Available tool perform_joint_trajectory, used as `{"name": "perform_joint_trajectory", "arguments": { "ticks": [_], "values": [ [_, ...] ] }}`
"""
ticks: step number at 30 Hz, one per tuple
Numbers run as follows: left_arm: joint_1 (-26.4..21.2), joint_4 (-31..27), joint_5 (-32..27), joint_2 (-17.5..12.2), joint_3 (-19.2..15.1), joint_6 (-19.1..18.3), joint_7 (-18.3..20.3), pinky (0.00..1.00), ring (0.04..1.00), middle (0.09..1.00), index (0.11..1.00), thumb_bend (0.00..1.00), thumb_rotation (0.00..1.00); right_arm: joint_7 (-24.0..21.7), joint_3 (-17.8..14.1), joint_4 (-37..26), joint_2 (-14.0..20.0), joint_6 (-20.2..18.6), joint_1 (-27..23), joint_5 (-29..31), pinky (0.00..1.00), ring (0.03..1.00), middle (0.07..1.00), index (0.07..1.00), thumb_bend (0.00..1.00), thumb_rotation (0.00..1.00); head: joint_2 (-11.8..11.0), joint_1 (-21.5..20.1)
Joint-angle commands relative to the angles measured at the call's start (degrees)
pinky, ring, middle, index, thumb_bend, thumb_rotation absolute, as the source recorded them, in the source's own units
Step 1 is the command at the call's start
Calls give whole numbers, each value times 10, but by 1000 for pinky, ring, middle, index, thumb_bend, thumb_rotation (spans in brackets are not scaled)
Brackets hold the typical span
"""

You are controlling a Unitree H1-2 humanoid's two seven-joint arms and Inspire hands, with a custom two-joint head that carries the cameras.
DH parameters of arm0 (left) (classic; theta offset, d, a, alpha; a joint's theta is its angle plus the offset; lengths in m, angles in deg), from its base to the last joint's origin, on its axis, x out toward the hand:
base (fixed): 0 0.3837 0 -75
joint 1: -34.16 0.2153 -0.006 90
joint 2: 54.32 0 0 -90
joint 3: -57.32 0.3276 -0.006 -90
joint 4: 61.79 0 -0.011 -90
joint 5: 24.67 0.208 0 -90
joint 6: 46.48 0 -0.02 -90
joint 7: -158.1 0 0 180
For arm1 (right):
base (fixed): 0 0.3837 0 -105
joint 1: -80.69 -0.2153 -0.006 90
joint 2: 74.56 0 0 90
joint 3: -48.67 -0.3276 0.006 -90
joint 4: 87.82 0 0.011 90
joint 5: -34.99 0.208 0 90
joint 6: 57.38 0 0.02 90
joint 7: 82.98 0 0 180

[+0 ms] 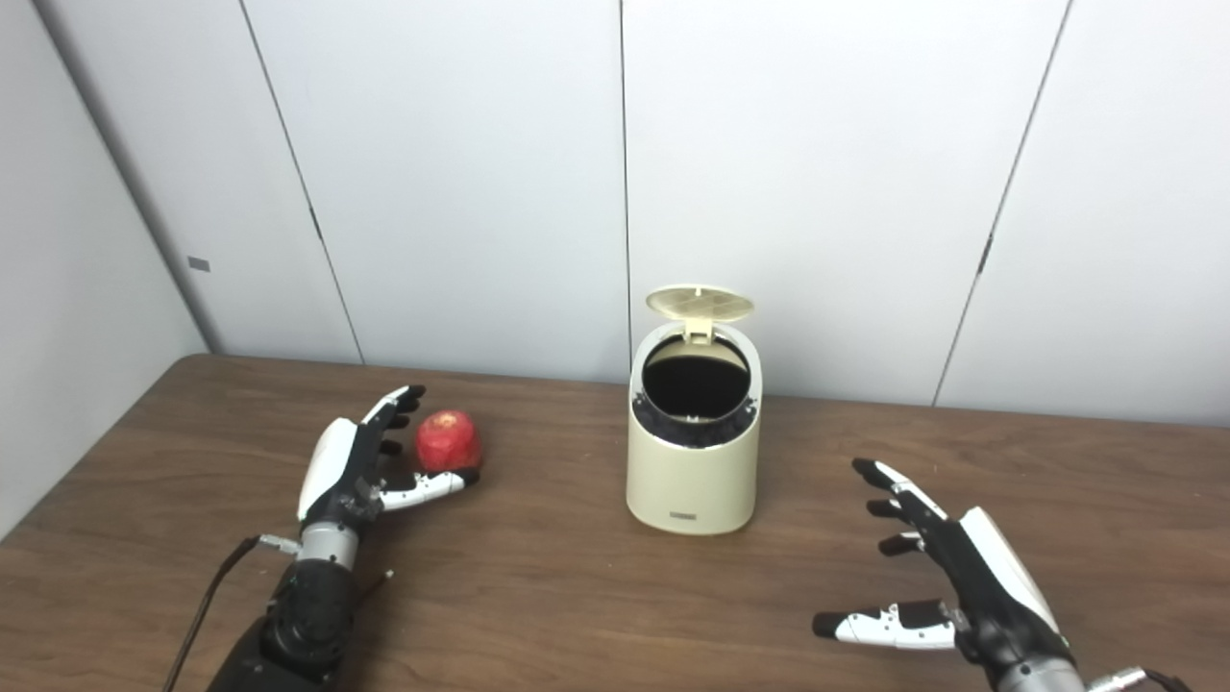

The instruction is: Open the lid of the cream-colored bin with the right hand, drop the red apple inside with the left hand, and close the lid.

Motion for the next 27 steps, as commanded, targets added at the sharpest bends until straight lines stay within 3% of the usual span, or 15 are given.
{"name": "perform_joint_trajectory", "arguments": {
  "ticks": [1, 6, 9, 10, 11, 13, 17, 27],
  "values": [
    [-21, 15, 2, 5, 13, 7, 4, 690, 816, 825, 863, 887, 221, 3, -7, -23, 3, 0, -15, 4, 695, 844, 915, 886, 827, 160, 2, -1],
    [-29, 38, 53, -8, 43, -11, -16, 606, 717, 729, 779, 892, 238, 3, -8, -25, 6, -1, -15, 8, 684, 843, 917, 887, 829, 159, 4, -2],
    [-32, 50, 72, -7, 50, -32, -31, 527, 609, 628, 664, 851, 160, 4, -8, -25, 7, 1, -14, 10, 679, 840, 917, 887, 824, 169, 4, -2],
    [-33, 55, 79, -6, 53, -36, -40, 503, 575, 588, 580, 691, 112, 4, -8, -25, 8, 1, -14, 12, 684, 841, 917, 887, 822, 168, 5, -2],
    [-34, 60, 87, -6, 56, -38, -49, 476, 542, 536, 541, 610, 57, 4, -9, -25, 8, 2, -14, 13, 688, 842, 917, 887, 819, 166, 5, -2],
    [-35, 67, 102, -8, 63, -42, -64, 394, 458, 492, 497, 543, 11, 5, -10, -23, 8, 3, -13, 15, 690, 844, 917, 883, 813, 164, 6, 0],
    [-34, 71, 114, -12, 71, -48, -81, 321, 392, 465, 496, 526, 0, 3, -9, -25, 9, 1, -12, 14, 697, 847, 916, 874, 798, 169, 6, 0],
    [-19, 45, 122, -19, 73, -16, -133, 318, 414, 465, 494, 527, 0, 9, -5, -20, 4, 2, -8, 6, 683, 842, 906, 870, 780, 197, 2, 1]
  ]
}}
